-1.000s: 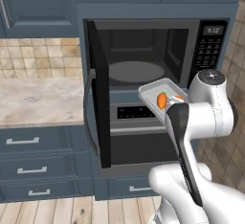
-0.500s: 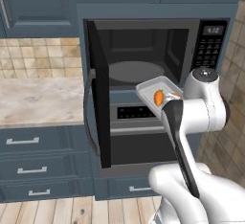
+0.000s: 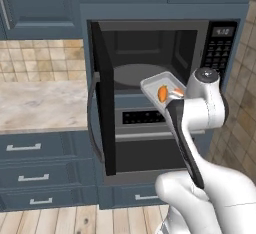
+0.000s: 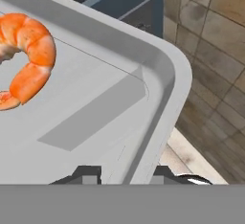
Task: Place the tupperware containing the shrimp and carrot meal in the microwave. Close the microwave door and press the start button to reheat the meal.
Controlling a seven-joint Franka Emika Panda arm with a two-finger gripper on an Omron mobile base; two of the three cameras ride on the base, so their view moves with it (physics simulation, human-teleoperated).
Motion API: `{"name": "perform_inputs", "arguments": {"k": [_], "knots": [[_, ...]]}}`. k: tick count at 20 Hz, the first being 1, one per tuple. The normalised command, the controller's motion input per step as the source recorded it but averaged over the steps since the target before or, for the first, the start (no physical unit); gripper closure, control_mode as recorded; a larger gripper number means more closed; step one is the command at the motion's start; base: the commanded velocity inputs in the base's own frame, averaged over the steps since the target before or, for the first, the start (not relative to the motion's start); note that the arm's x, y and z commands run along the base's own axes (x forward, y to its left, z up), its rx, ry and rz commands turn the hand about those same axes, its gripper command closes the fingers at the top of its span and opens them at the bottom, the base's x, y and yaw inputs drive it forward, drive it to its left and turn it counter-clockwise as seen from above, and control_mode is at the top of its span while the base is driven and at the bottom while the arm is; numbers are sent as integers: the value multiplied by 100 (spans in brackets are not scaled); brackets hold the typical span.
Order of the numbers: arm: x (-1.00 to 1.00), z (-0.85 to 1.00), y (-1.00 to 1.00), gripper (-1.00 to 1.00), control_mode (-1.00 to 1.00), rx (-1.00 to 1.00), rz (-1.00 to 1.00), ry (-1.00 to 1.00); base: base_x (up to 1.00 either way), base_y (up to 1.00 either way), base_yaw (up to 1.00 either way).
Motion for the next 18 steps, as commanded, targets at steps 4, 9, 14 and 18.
{"name": "perform_inputs", "arguments": {"k": [4, 9, 14, 18], "knots": [[90, 0, 0, 100, -100, 0, 1, -6, 0, 0, 0], [93, 0, 0, 100, -100, 0, 1, -1, 0, 0, 0], [66, 30, 0, 100, -100, 0, 1, 9, 0, 0, 0], [52, 29, 0, 100, -100, 0, 1, 9, 0, 0, 0]]}}
